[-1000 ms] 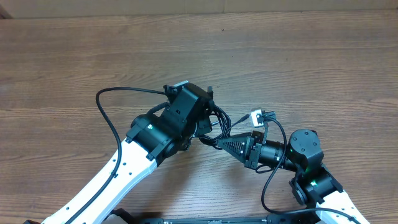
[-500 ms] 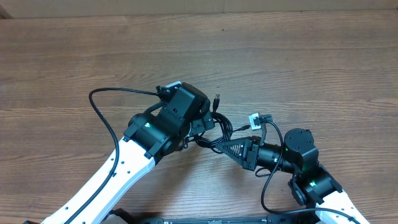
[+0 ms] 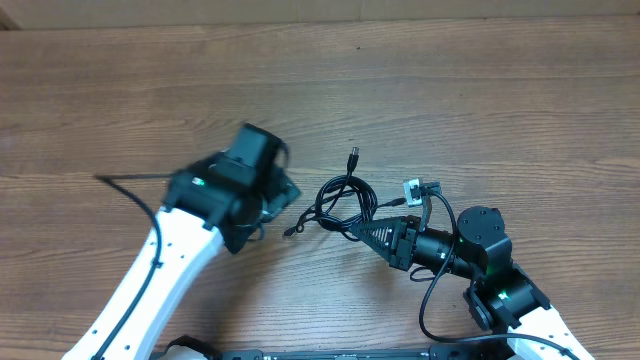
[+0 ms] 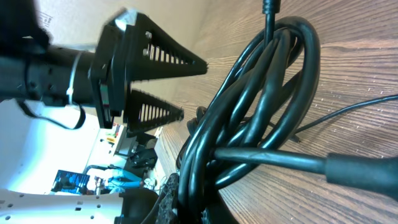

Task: Untangle cables

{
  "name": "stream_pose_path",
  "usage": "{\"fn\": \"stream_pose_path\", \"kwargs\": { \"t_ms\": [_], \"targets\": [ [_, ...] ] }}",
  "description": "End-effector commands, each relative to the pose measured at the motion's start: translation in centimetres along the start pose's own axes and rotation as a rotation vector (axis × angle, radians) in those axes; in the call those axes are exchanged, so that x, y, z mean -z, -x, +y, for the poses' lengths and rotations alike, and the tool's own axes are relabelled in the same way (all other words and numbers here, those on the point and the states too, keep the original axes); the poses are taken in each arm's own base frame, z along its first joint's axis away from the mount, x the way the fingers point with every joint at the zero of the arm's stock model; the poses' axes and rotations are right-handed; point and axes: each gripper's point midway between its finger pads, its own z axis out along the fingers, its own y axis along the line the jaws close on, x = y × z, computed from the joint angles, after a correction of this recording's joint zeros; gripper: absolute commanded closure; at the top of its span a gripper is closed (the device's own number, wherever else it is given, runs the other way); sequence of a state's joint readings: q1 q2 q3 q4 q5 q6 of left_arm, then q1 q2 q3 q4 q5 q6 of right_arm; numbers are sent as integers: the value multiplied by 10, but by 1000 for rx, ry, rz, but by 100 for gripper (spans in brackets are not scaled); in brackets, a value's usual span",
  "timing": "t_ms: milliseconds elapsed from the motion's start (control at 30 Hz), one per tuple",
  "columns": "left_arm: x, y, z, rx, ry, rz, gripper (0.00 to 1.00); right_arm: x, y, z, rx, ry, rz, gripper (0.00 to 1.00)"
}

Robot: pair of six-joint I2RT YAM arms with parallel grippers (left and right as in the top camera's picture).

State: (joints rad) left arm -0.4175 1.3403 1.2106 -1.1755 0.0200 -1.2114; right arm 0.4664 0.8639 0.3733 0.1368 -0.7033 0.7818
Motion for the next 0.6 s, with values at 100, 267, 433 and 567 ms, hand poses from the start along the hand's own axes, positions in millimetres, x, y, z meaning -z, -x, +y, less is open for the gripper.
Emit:
{"fn": "stream_pose_path", "kwargs": {
  "t_ms": [100,267,433,567],
  "targets": [
    [9,-34,-12,406,-59,326,0,1,5,6,24,8,-20,96],
    [0,-49,-11,603,18,370,0,1,5,6,24,8,-19,96],
    [-19,-67,-15,630,51,412,0,1,5,6,24,8,-19,96],
    [-44,-73,-17,615,43,398,19,1,5,6,23,8,-19,96]
  ]
}}
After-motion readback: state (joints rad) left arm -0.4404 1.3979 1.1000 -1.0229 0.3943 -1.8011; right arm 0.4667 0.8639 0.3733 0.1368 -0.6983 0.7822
